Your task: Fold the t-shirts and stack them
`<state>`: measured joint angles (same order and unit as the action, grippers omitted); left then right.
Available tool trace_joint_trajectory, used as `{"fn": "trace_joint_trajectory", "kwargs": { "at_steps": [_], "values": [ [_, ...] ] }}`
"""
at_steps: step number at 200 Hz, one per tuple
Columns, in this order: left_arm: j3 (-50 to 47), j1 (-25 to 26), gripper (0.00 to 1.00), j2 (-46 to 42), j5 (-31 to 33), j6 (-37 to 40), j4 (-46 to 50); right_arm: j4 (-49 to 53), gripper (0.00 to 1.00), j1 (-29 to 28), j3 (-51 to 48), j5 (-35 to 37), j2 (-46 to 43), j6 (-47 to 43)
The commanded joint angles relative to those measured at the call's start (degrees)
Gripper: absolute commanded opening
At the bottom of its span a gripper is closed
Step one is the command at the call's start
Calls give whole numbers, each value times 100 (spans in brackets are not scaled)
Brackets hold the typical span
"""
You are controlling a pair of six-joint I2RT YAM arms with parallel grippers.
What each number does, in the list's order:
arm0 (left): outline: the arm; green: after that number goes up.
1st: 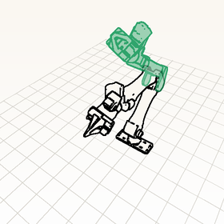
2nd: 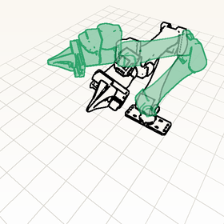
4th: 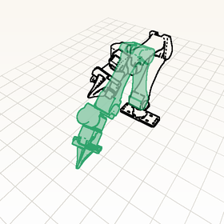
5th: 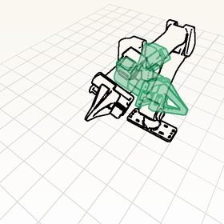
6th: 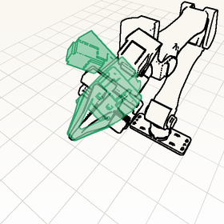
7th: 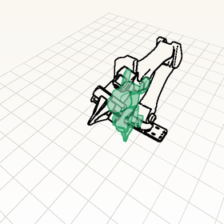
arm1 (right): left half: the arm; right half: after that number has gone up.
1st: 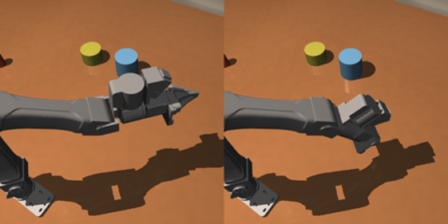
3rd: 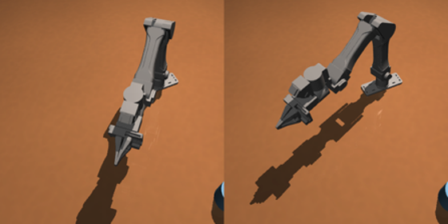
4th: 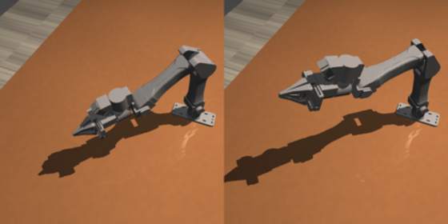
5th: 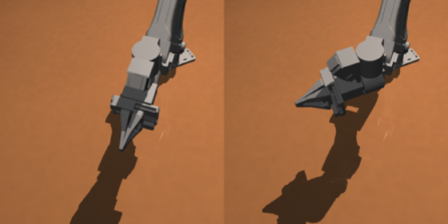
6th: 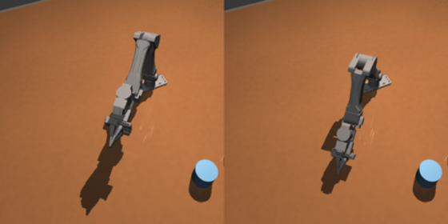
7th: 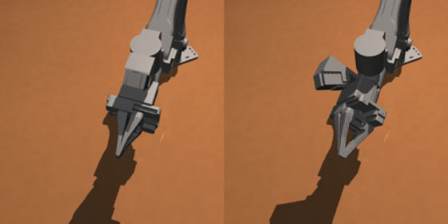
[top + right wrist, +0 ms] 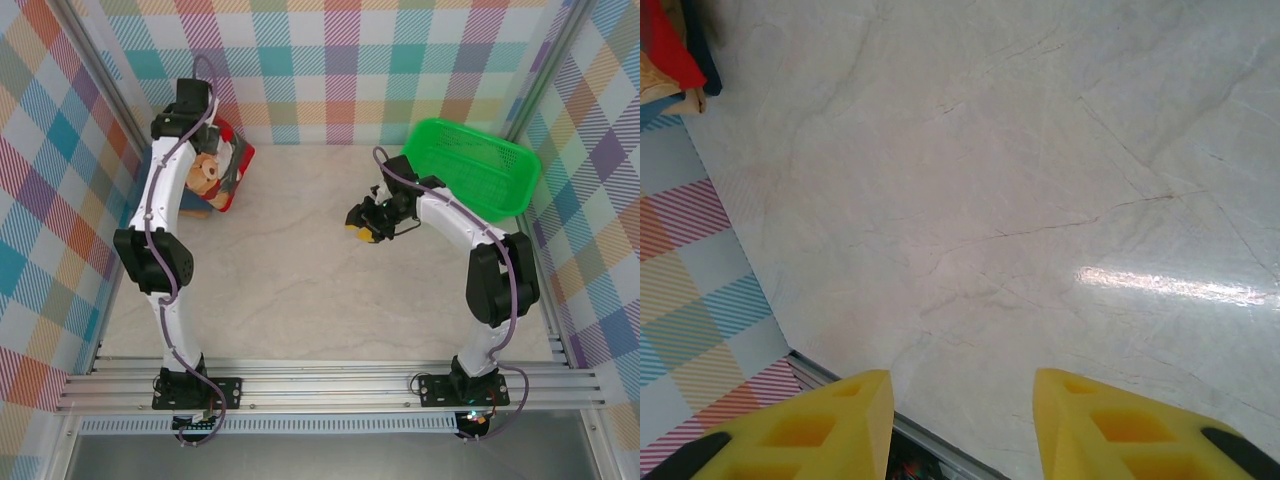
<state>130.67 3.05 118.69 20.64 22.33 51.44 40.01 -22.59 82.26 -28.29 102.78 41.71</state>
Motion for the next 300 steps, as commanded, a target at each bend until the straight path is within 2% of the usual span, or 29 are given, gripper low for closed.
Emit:
{"fn": "trace_joint_trajectory", "kwargs": {
  "at_steps": [1,19,40,45,50,56,69,80,93,109,117,128,137,172,190,196,198,200,201,204,206,209,231,242,256,276,285,300],
  "values": [
    [341,-489,0,83,230,178,-544,29,41,-21,-86,-176,-134,-32],
    [401,-788,0,355,154,210,-780,54,41,-22,-120,-201,-127,-31],
    [454,-1105,0,795,-267,178,-759,102,41,-22,-196,-190,-133,-32],
    [444,-1164,11,901,-138,133,-770,119,41,-23,-219,-170,-150,-30],
    [398,-1218,30,1003,59,68,-824,124,41,-17,-254,-161,-161,-23],
    [376,-1295,45,1133,377,-40,-871,137,41,-18,-303,-139,-192,-3],
    [581,-1468,60,1387,975,-449,-749,126,41,-19,-452,-91,-290,28],
    [791,-1604,66,1449,1034,-1068,-628,126,41,-23,-589,-37,-394,62],
    [1123,-1574,67,1481,1267,-1609,-547,91,42,-23,-769,1,-493,112],
    [1627,-1482,67,1493,1263,-2482,-215,57,42,-22,-868,17,-507,135],
    [1711,-1442,67,1422,1153,-3004,-17,45,41,-17,-877,18,-474,148],
    [1547,-1398,67,1205,686,-3653,185,9,41,-23,-846,21,-416,161],
    [1205,-1392,67,960,188,-4161,248,-8,41,-19,-781,10,-364,155],
    [-1261,-1431,65,-552,-1794,-6381,-307,-11,41,18,-466,-15,-255,2],
    [-2871,-1255,66,-1646,-2015,-6903,-1174,-147,43,148,-536,233,-516,-128],
    [-3366,-1185,74,-2030,-1950,-6980,-1415,-190,45,195,-589,429,-665,-195],
    [-3523,-1167,77,-2154,-1933,-6986,-1474,-211,46,220,-606,456,-712,-222],
    [-3665,-1151,84,-2273,-1924,-7000,-1568,-243,51,232,-640,576,-803,-262],
    [-3734,-1141,89,-2334,-1924,-7003,-1607,-250,59,239,-654,604,-825,-279],
    [-3952,-1097,98,-2519,-1905,-6989,-1727,-281,89,256,-681,693,-916,-330],
    [-4041,-1076,99,-2641,-1904,-6959,-1831,-296,98,266,-701,764,-983,-354],
    [-4324,-1036,100,-2829,-1922,-6896,-2011,-281,100,278,-714,892,-1056,-409],
    [-5918,-812,100,-4087,-2081,-6411,-3115,-161,100,308,-867,2064,-1740,-672],
    [-6586,-700,100,-4719,-1933,-6152,-3372,-361,100,313,-1126,2543,-2189,-834],
    [-7135,-648,100,-5345,-1600,-5916,-3095,-294,100,309,-1279,3222,-2610,-1013],
    [-7449,-589,100,-5904,-316,-5776,-2080,69,100,373,-1496,4686,-2953,-836],
    [-7730,-534,100,-6218,326,-5731,-1928,-157,100,441,-1859,4892,-3198,-1099],
    [-8556,-507,100,-6966,795,-5119,-2471,-791,100,572,-2694,5096,-3748,-1509]
  ]
}}
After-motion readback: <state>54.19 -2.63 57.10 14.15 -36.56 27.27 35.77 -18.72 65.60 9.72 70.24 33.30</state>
